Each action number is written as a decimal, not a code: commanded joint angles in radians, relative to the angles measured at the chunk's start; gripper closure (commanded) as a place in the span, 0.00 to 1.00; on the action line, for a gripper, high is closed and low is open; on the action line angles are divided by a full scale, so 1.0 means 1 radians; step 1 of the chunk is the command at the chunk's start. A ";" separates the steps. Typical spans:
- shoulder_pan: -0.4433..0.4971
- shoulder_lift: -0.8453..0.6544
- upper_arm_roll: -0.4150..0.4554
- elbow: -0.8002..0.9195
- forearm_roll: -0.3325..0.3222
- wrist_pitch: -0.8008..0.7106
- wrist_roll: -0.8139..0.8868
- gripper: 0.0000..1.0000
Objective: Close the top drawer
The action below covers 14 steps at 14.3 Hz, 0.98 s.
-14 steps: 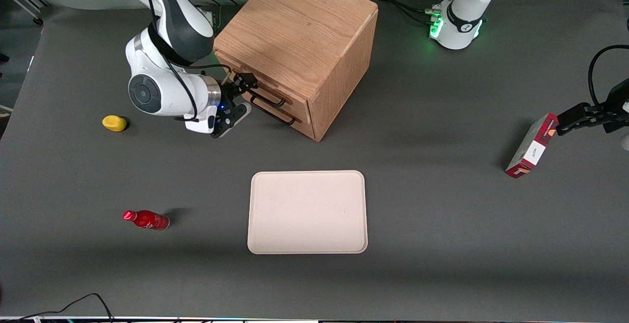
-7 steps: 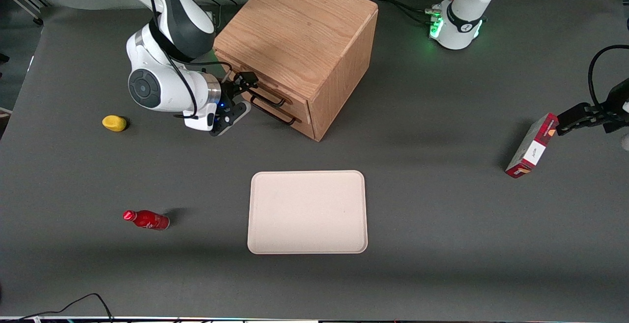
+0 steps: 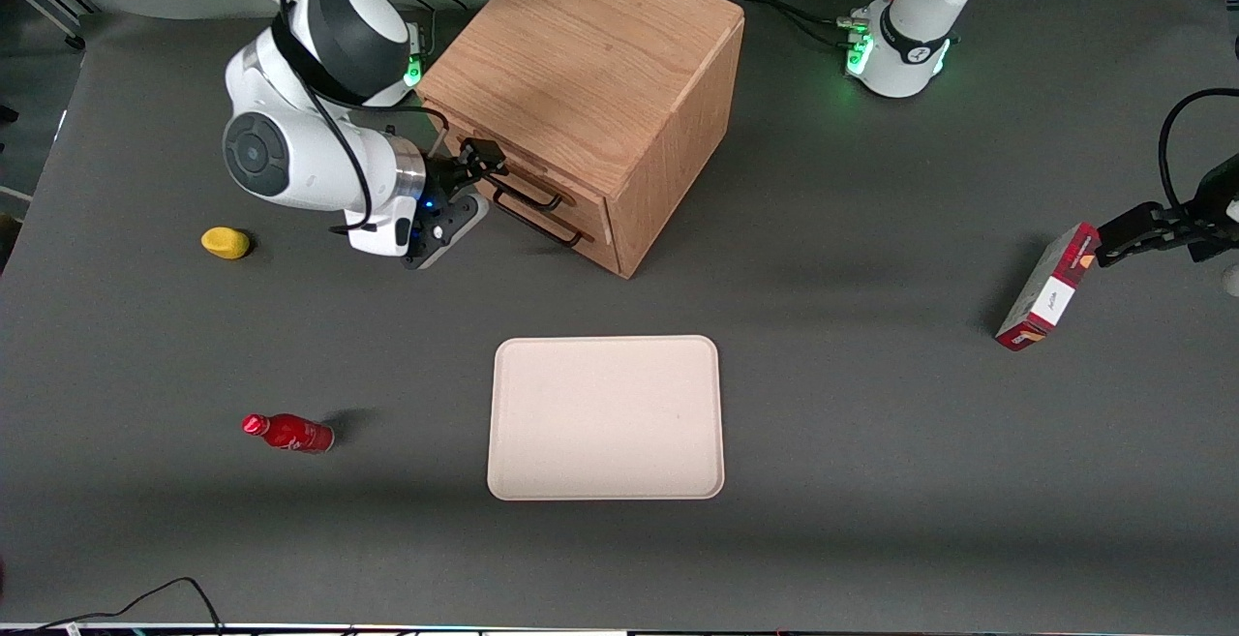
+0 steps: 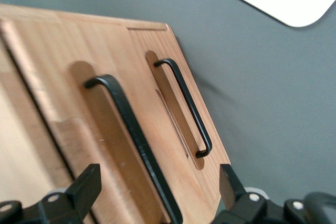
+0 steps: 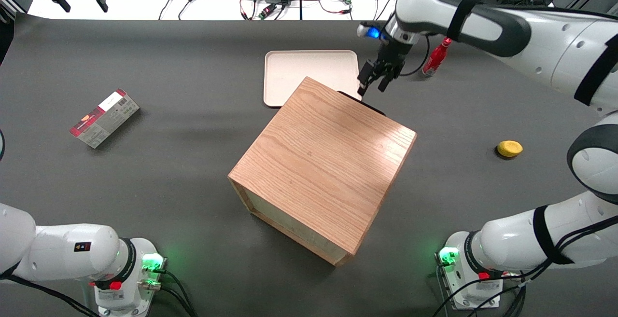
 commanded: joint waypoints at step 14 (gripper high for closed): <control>-0.055 -0.271 -0.273 0.438 -0.394 -0.528 0.337 0.00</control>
